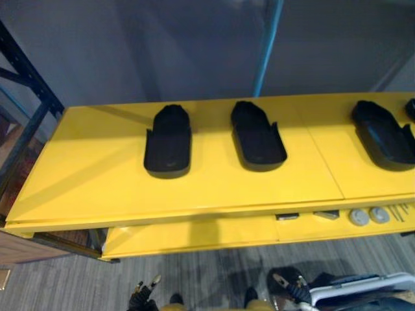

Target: Walk over and take plastic housings, then place them on the shelf

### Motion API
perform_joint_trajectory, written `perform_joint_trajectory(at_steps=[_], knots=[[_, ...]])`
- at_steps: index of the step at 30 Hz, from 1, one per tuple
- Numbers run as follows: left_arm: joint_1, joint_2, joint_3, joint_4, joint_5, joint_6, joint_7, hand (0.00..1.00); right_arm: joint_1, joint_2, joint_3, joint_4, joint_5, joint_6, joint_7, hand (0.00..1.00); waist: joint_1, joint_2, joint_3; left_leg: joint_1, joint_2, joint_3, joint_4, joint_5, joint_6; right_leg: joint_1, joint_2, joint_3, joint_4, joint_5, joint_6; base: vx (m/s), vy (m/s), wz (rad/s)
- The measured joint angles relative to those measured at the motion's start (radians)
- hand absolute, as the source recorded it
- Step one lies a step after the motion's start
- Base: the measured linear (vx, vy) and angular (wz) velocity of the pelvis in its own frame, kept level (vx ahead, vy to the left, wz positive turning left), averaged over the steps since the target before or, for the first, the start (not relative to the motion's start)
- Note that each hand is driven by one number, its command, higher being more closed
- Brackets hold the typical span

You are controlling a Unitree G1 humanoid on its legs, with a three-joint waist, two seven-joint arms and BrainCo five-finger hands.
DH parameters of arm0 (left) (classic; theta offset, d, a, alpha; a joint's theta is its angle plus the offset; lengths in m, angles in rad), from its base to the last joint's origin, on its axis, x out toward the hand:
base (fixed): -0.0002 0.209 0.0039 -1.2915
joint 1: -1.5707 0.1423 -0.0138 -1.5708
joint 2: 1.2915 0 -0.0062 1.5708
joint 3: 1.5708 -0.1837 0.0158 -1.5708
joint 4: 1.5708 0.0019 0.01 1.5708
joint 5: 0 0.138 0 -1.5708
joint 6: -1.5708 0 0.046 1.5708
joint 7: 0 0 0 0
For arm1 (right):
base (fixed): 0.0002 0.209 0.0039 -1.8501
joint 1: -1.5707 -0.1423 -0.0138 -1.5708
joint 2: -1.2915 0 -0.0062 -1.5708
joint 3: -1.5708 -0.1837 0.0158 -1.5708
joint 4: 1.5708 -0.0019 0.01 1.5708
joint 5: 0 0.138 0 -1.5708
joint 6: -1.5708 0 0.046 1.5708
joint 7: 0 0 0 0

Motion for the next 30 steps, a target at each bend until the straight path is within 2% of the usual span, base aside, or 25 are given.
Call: perform_joint_trajectory(at_steps=[5, 22, 30], knots=[[0.0, 0.003, 0.002, 0.005, 0.0, -0.003, 0.028, 0.0, -0.001, -0.004, 0.021, 0.007, 0.001, 0.0, -0.002, 0.0, 0.0, -0.001, -0.001, 0.001, 0.0, 0.001, 0.0, 0.0, 0.0, 0.0, 0.0, 0.001, 0.0, 0.002, 0.0, 0.0, 0.0, 0.0], [-0.001, 0.004, 0.003, 0.011, 0.008, -0.008, 0.03, 0.0, -0.006, -0.008, 0.035, 0.018, 0.0, 0.001, -0.001, 0.0, 0.001, -0.007, -0.005, 0.013, -0.001, -0.001, -0.006, 0.0, 0.0, 0.015, 0.0, -0.001, -0.006, 0.003, 0.001, 0.0, 0.0, 0.0], [-0.002, 0.005, 0.003, 0.016, 0.047, -0.033, 0.065, 0.0, -0.012, -0.009, 0.035, 0.028, 0.002, 0.003, -0.005, 0.0, 0.001, -0.008, -0.004, 0.013, -0.002, 0.0, -0.007, 0.0, 0.0, 0.014, -0.001, 0.0, -0.009, 0.003, 0.001, 0.0, 0.0, 0.0]])
